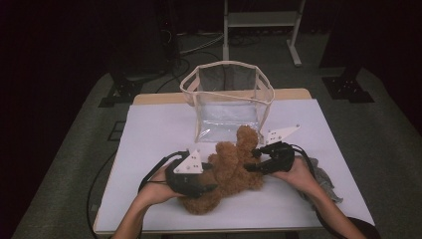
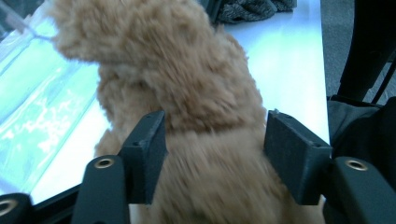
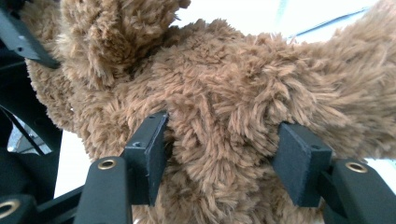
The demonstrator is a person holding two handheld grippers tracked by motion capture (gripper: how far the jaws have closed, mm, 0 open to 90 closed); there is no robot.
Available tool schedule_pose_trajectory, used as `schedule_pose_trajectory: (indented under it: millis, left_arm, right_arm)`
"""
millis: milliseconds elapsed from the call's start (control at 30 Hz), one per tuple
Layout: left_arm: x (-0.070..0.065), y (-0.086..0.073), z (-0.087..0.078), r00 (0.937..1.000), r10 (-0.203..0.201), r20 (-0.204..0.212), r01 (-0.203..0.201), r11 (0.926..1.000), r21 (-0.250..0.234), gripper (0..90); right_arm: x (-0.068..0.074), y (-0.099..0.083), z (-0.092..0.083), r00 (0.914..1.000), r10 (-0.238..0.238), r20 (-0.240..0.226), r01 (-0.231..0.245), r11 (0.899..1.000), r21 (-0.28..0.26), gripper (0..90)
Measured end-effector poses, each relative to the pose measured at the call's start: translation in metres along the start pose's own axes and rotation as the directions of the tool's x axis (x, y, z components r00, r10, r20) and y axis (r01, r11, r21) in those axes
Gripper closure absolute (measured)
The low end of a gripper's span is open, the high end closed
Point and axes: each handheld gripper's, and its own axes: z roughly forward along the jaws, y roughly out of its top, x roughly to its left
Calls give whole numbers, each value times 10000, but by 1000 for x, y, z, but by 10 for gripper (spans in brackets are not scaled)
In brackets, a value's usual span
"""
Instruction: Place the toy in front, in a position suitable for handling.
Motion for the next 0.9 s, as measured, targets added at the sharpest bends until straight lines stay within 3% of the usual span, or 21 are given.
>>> schedule_pose_trajectory:
  millis: [167,400,567,600,633,667,800,900]
  left_arm:
    - [-9,-12,-5,9989,201,-425,-185,9991,394,290]
    - [-7,-19,-6,9968,318,-739,-287,9987,433,356]
    - [0,-23,-11,9963,139,-849,-109,9993,354,374]
    - [0,-23,-11,9961,121,-879,-91,9993,349,371]
    - [0,-23,-12,9959,123,-897,-91,9993,366,371]
    - [0,-23,-12,9955,126,-941,-90,9992,386,361]
    - [-3,-28,-22,9935,-85,-1139,101,9999,140,340]
    - [-12,-36,-32,9923,-58,-1233,82,9998,194,275]
  right_arm:
    - [0,1,0,10000,33,2,-33,10000,1,386]
    - [0,-3,-14,9994,-307,-173,307,9995,-40,365]
    - [-8,-10,-12,9970,-196,-746,203,9998,79,352]
    - [-9,-9,-4,9934,-208,-1129,225,9997,137,378]
    - [-9,-9,-4,9934,-208,-1129,225,9997,137,378]
    - [-7,-7,3,9923,-422,-1167,455,9986,252,441]
    - [-5,-4,7,9939,-468,-994,516,9976,464,530]
    - [-3,-3,7,9950,-603,-796,653,9960,617,579]
